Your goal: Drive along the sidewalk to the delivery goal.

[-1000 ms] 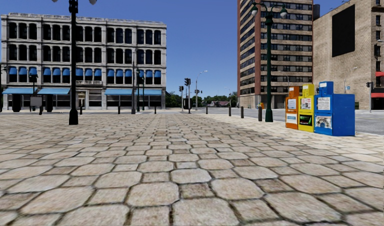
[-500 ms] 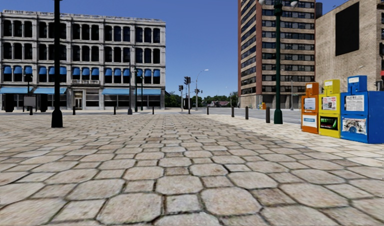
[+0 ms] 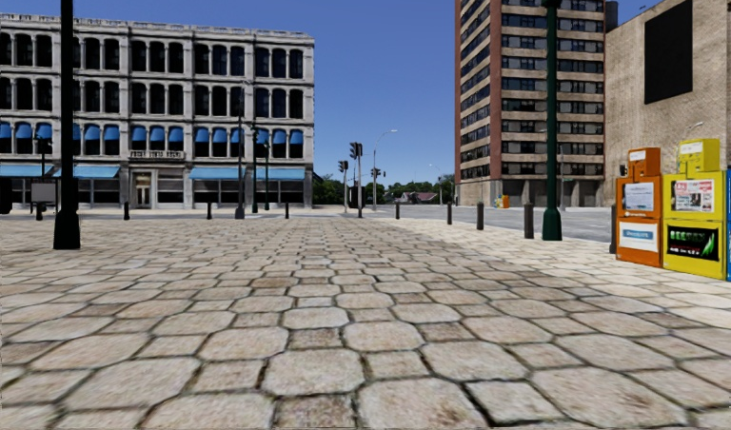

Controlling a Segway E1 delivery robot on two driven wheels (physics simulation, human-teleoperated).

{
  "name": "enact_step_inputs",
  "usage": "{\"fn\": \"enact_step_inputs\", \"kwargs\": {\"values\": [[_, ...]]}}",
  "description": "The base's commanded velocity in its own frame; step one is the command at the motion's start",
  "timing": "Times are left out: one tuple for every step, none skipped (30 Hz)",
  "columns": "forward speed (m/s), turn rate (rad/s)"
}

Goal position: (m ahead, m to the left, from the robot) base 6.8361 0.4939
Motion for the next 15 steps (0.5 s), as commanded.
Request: {"fn": "enact_step_inputs", "kwargs": {"values": [[2.0, 0.0], [2.0, 0.0], [2.0, 0.0], [2.0, 0.0], [2.0, 0.0], [2.0, 0.0], [2.0, 0.0], [2.0, 0.0], [2.0, 0.0], [2.0, 0.0], [2.0, 0.01], [2.0, 0.07], [2.0, 0.16], [2.0, 0.16], [2.0, 0.2]]}}
